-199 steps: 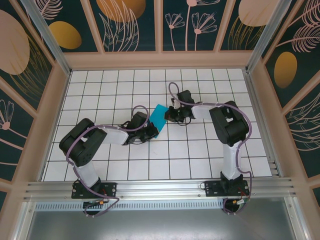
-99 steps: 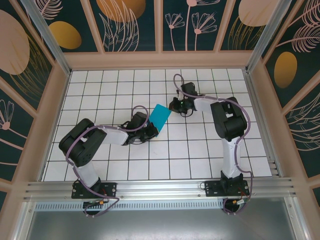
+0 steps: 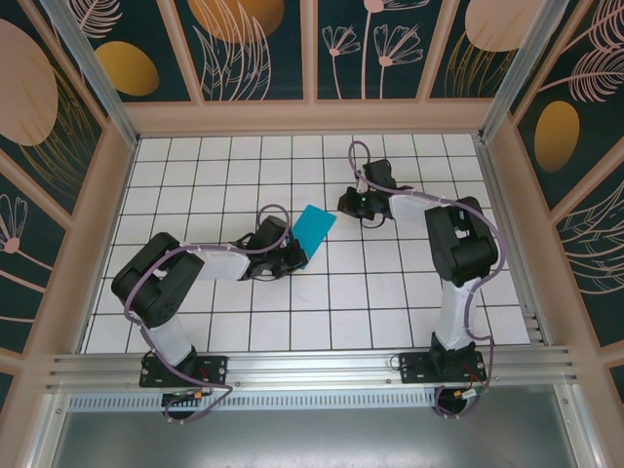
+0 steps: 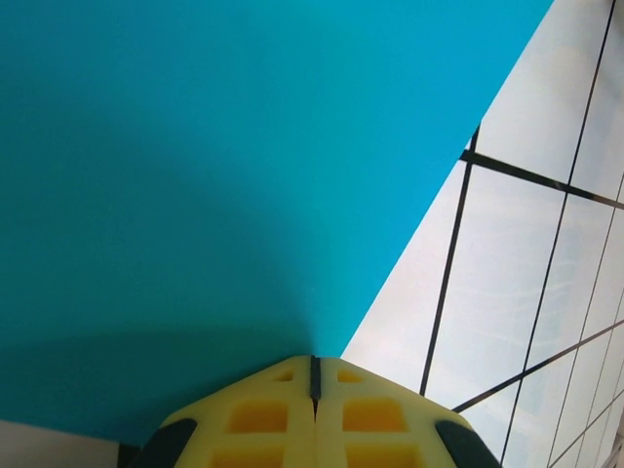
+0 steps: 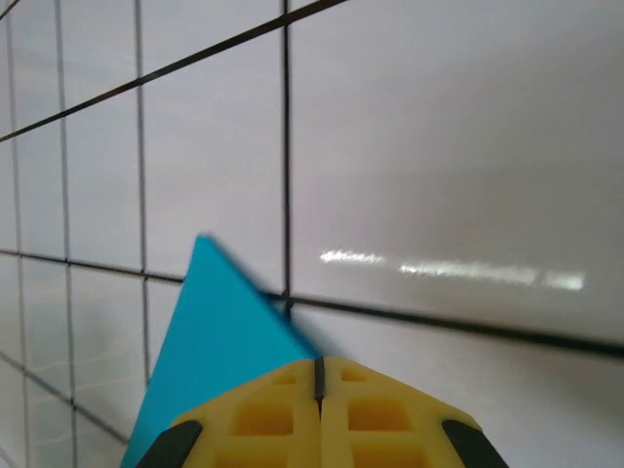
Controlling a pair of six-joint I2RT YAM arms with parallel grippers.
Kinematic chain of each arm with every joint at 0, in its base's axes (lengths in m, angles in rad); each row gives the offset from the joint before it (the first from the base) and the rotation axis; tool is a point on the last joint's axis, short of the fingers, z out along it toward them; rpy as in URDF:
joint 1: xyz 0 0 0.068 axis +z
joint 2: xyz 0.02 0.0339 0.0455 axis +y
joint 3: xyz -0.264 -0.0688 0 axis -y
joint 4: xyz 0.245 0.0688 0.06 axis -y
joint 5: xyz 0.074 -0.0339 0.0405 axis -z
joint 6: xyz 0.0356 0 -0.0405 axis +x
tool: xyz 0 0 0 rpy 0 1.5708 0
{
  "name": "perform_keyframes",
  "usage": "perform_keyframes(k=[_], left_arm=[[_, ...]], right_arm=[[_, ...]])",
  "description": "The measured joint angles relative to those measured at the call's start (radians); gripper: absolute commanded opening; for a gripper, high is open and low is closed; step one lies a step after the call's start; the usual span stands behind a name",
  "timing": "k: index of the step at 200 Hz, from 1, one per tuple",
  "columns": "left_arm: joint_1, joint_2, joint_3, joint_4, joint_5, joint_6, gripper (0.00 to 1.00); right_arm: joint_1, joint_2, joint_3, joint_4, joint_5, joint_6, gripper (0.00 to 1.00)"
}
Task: Fold a paper plane with a square sheet of paper (pick it up from the middle)
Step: First fold in half a square sheet of paper at the center of the table.
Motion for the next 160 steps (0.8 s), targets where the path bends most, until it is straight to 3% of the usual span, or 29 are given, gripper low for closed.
perform_keyframes(k=[67, 160], left_arm=[[0.000, -0.059, 0.104, -0.032, -0.056, 0.059, 0.02], [0.000, 0.123, 0.227, -0.028, -0.064, 0.116, 0.00]], right_arm=[[0.070, -0.028, -0.085, 0.058, -0.082, 0.046, 0.00], [0.097, 0.083, -0.023, 0.046, -0.133, 0.037, 0.00]])
